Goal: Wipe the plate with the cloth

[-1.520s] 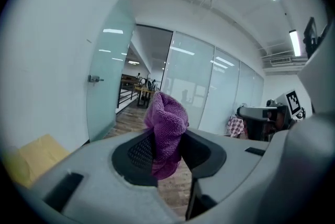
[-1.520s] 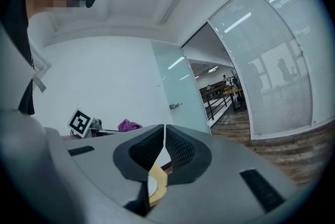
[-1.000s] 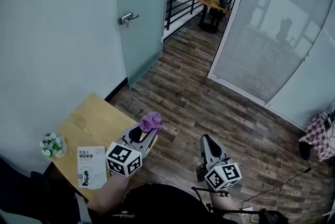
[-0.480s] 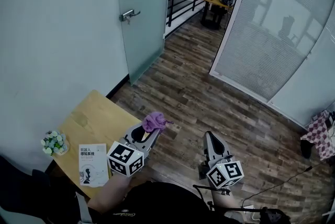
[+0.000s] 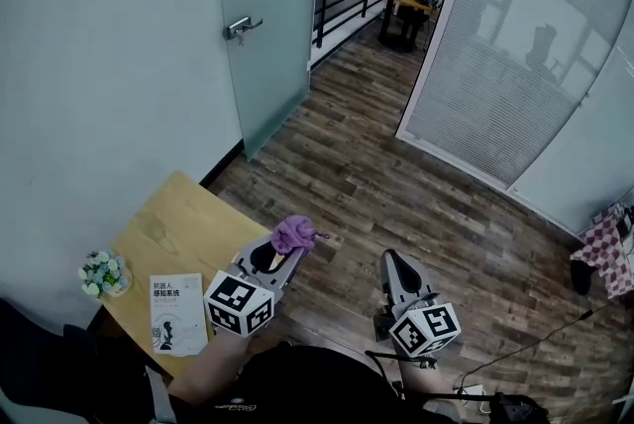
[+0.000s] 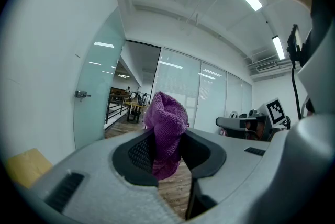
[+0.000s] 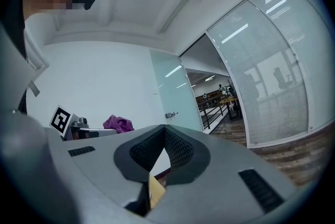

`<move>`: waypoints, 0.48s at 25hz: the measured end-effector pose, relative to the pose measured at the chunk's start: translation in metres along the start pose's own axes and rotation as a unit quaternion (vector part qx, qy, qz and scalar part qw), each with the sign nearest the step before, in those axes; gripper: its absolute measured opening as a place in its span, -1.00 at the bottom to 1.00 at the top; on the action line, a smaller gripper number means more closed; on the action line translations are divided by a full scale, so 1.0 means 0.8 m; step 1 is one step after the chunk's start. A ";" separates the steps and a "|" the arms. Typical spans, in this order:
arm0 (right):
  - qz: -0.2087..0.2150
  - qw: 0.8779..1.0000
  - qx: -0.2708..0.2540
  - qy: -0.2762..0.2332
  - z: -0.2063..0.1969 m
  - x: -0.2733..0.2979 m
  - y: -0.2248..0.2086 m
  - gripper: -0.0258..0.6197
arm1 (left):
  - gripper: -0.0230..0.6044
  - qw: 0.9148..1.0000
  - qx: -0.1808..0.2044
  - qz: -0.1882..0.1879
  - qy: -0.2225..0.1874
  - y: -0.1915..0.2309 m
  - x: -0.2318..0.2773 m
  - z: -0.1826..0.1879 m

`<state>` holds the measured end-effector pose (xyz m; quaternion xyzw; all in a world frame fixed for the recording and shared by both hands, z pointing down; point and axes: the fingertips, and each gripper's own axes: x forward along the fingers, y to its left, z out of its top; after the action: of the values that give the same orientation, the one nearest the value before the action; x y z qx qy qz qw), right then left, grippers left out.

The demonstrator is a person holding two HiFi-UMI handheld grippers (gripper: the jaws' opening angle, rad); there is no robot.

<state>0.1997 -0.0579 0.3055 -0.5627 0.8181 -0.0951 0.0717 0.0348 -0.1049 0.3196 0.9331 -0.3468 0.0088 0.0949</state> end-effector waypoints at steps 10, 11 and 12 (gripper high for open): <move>0.014 1.000 0.003 0.010 -0.010 0.006 0.009 -0.91 | -0.54 1.000 -0.001 -0.001 0.010 0.001 0.003 -0.007; 0.014 1.000 0.004 0.010 -0.010 0.006 0.009 -0.91 | -0.54 1.000 -0.001 -0.002 0.011 0.001 0.003 -0.007; 0.014 1.000 0.004 0.011 -0.011 0.007 0.010 -0.91 | -0.54 1.000 -0.001 -0.002 0.013 0.001 0.004 -0.008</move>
<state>0.1888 -0.0597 0.3121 -0.5494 0.8265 -0.1035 0.0663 0.0368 -0.1064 0.3262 0.9335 -0.3437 0.0199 0.1004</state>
